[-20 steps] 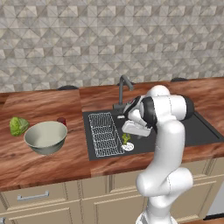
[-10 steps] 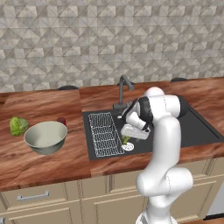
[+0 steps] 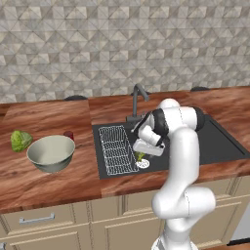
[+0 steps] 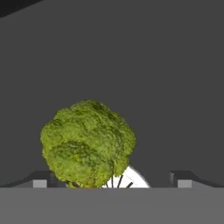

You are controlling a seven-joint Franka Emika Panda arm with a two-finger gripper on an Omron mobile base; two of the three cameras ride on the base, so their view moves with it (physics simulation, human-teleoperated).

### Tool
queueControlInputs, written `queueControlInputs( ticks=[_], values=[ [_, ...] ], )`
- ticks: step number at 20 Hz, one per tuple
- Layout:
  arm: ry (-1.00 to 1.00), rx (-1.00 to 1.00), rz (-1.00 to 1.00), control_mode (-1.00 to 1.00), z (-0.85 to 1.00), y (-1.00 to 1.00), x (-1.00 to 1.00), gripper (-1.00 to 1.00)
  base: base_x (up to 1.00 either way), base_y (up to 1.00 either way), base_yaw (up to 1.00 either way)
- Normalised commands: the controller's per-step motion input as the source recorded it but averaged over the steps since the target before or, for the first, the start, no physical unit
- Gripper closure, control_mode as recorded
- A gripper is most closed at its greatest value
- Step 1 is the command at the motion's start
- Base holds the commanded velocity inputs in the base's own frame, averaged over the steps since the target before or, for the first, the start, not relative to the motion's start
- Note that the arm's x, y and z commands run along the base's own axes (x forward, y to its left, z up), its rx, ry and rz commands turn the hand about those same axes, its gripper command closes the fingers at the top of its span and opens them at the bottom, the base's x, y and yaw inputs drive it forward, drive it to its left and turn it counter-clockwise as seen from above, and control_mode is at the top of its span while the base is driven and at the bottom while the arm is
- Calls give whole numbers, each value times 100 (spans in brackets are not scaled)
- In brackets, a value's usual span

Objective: Pick the broccoli from the sink and place it in the bowl. Then pick the bowl and place it in the microwave. Then close the microwave door and press the start button.

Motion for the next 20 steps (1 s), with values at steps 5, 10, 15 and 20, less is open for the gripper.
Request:
queueControlInputs(
  ticks=[5,10,15,20],
  values=[
    [-3,0,-4,-100,-7,18,24,-100,0,0,0],
    [-1,0,-4,-100,-19,4,24,-100,0,0,0],
    [0,0,-2,-100,-26,0,16,-100,0,0,0],
    [0,0,0,-100,-15,0,0,-100,0,0,0]
  ],
)
